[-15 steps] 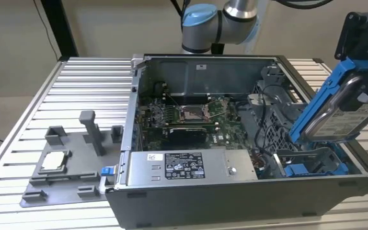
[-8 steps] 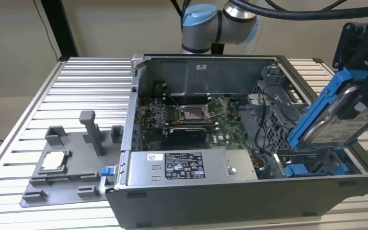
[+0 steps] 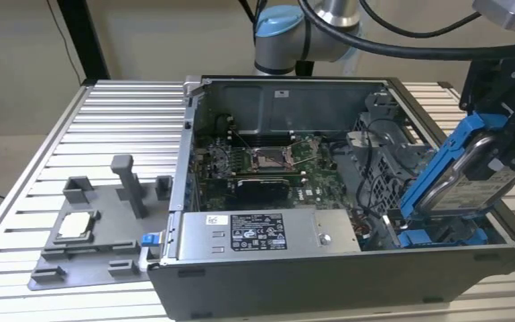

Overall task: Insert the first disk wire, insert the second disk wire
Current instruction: 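Insert the first disk wire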

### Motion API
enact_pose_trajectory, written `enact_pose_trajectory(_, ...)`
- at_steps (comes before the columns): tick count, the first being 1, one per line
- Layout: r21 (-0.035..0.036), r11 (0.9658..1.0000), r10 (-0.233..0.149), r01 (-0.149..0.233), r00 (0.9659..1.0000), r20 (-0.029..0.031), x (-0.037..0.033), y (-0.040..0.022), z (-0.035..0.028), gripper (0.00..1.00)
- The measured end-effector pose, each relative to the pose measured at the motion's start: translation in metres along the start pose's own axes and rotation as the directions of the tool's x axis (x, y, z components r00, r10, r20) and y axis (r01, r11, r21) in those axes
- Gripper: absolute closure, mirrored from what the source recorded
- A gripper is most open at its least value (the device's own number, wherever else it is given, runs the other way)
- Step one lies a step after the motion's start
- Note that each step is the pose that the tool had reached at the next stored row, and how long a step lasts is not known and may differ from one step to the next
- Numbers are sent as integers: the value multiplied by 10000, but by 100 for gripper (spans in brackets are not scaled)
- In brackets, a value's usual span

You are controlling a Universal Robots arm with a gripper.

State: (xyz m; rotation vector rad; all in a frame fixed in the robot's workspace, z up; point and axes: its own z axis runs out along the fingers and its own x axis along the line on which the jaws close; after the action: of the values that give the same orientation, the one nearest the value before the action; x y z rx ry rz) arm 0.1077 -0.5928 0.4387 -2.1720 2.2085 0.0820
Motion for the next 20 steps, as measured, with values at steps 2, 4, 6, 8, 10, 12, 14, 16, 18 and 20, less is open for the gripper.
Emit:
enact_pose_trajectory(2,11,10000,-2,2,10000,0,7,20,37,100)
enact_pose_trajectory(4,22,10000,-3,3,10000,1,10,25,71,100)
enact_pose_trajectory(6,32,10000,-3,3,10000,1,12,31,108,100)
enact_pose_trajectory(8,36,10000,-3,3,10000,2,14,40,137,100)
enact_pose_trajectory(10,37,10000,-5,5,10000,4,15,40,147,100)
enact_pose_trajectory(12,37,10000,-5,4,10000,14,16,41,161,100)
enact_pose_trajectory(14,37,10000,-4,4,10000,15,17,41,181,100)
enact_pose_trajectory(16,37,10000,-4,3,10000,14,19,41,201,100)
enact_pose_trajectory(18,36,10000,-3,3,10000,15,20,41,222,100)
enact_pose_trajectory(20,36,10000,-4,4,10000,15,22,40,248,100)
